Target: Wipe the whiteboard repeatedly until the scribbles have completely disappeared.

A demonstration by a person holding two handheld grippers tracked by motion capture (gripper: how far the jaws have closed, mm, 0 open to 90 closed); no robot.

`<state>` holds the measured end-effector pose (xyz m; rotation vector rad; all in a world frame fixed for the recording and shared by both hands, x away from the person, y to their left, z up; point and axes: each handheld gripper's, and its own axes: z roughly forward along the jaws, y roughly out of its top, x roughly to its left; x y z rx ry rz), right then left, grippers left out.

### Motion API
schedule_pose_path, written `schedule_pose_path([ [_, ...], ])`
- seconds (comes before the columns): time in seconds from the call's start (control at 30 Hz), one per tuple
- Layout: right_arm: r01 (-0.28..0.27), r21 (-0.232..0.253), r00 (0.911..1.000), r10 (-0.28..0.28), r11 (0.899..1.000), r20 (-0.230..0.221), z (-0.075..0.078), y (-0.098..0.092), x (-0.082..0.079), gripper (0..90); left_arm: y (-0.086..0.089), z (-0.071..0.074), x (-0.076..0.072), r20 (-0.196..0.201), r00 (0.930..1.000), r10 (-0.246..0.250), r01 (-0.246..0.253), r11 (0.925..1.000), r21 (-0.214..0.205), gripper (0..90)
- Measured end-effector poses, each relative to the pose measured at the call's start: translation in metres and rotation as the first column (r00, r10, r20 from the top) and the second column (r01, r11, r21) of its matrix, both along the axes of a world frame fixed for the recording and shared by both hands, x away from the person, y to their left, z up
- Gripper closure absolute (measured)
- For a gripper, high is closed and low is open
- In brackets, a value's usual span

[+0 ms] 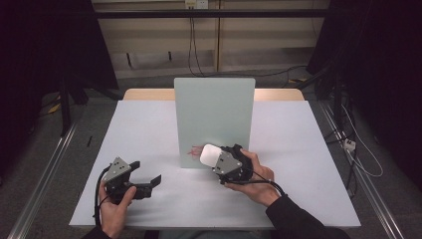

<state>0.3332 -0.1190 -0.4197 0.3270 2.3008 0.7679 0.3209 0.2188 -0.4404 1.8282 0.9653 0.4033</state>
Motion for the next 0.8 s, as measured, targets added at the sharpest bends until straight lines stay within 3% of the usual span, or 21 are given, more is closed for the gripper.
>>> schedule_pose_path([
  [0.17,-0.026,-0.021,0.999,0.026,0.999,-0.037,-0.005,0.004,0.0,31.5,0.001,0.0,0.0,0.0,1.0,0.0,0.0,1.0,0.0,4.2],
  [0.33,-0.034,-0.004,0.9979,0.033,0.999,-0.056,-0.003,0.002,0.003,31.5,0.0,0.0,0.0,0.0,1.0,0.001,-0.001,1.0,-0.003,4.2],
  [0.7,0.022,0.063,0.9996,-0.023,0.998,0.019,0.022,-0.005,0.01,31.5,0.0,0.0,0.0,-0.001,1.0,0.0,0.0,1.0,-0.002,4.2],
  [0.8,0.016,0.054,0.9995,-0.017,0.998,0.026,0.022,-0.004,0.01,31.5,0.0,0.0,0.0,0.0,1.0,-0.001,0.001,1.0,-0.002,4.2],
])
